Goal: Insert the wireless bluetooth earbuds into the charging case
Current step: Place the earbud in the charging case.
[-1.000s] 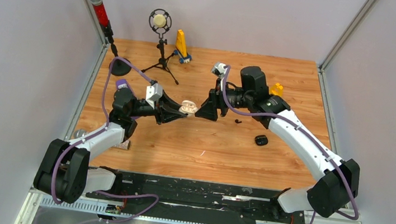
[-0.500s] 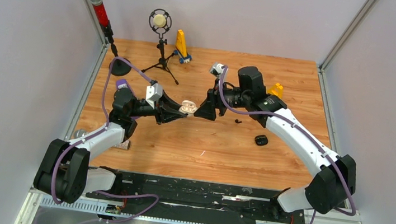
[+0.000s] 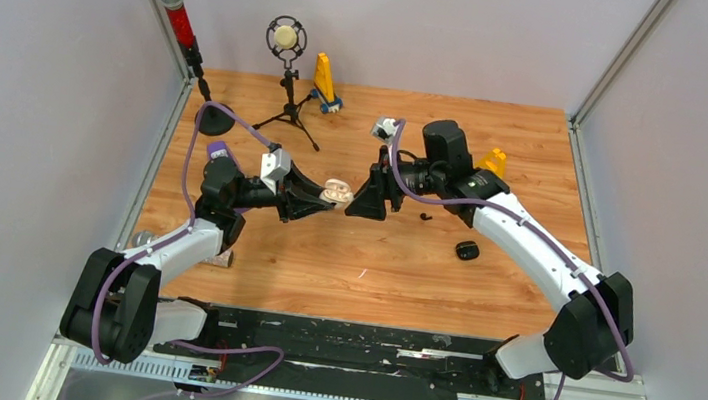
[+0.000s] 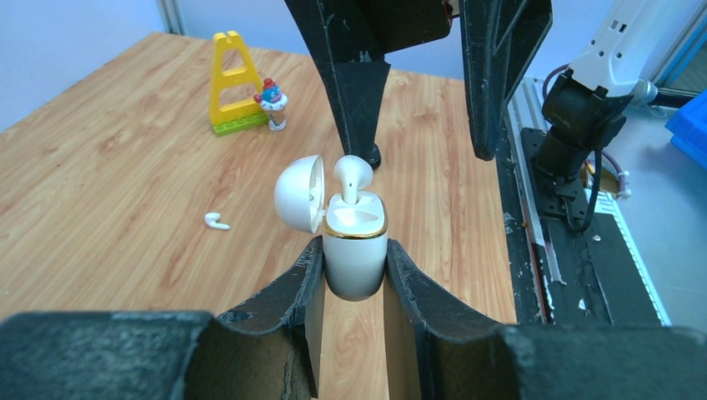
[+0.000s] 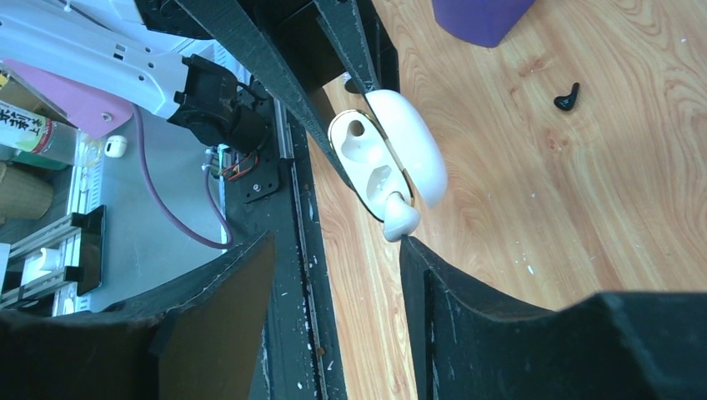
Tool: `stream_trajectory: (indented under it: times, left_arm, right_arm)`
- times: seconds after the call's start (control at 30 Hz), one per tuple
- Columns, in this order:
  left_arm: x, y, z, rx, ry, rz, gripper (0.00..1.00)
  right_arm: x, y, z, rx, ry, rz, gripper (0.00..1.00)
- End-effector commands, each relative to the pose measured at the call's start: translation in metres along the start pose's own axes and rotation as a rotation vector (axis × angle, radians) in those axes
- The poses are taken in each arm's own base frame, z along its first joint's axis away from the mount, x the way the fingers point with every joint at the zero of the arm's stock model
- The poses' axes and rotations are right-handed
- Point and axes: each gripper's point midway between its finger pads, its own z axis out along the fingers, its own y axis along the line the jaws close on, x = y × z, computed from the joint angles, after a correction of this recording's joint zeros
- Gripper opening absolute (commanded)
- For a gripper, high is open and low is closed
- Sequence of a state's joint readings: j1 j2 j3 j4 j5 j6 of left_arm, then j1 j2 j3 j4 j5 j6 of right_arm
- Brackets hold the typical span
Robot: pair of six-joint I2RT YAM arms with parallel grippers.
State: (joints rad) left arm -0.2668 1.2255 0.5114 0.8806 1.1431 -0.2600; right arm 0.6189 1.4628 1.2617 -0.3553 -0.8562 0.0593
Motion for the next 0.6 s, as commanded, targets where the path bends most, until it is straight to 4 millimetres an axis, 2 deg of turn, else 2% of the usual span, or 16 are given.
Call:
stream_trajectory:
  times: [0.0, 0.57]
  left_arm:
    - [-0.01, 0.0, 0.001, 0.009, -0.022, 0.065, 0.24]
    - [-0.01, 0.0, 0.001, 0.008, -0.022, 0.067, 0.25]
  right_arm:
    - [-0.002, 0.014, 0.003, -0.073, 0.002, -0.022, 0.58]
    - [0.002, 0.024, 0.009, -0.106, 0.022, -0.037, 0.57]
